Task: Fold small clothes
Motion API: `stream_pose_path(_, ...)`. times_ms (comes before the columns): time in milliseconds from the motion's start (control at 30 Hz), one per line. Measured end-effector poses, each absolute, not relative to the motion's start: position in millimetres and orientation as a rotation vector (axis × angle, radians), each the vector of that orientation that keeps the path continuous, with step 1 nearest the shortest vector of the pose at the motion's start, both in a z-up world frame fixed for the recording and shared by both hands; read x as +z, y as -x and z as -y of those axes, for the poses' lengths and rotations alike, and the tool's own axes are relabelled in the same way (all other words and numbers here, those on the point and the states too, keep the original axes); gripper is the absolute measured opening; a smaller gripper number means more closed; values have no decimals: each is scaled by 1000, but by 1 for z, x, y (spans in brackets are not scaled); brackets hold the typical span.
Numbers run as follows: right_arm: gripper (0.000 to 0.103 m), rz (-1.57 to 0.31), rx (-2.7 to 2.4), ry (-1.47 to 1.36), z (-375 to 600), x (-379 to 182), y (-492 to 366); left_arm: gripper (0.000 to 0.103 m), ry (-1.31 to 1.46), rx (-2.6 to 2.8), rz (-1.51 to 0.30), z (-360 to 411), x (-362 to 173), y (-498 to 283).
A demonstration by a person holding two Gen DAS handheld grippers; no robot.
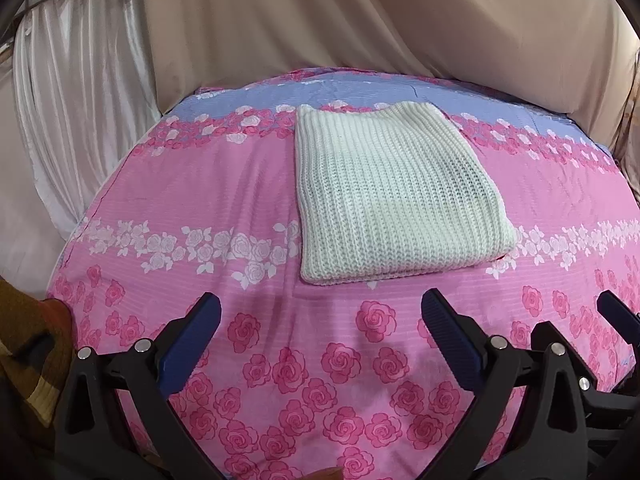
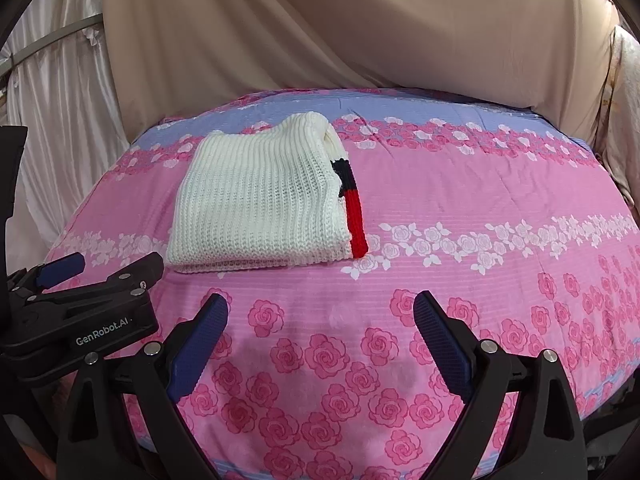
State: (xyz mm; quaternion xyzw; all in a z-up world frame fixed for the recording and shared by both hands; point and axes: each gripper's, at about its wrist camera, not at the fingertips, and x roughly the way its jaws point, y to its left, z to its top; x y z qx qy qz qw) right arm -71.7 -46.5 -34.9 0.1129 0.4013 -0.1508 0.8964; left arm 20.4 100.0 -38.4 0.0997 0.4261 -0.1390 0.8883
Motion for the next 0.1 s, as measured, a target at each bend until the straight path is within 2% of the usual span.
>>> stream_pose_path(100, 92, -827, -319, -233, 49, -34, 72, 98, -206, -288, -891, -101, -40, -21)
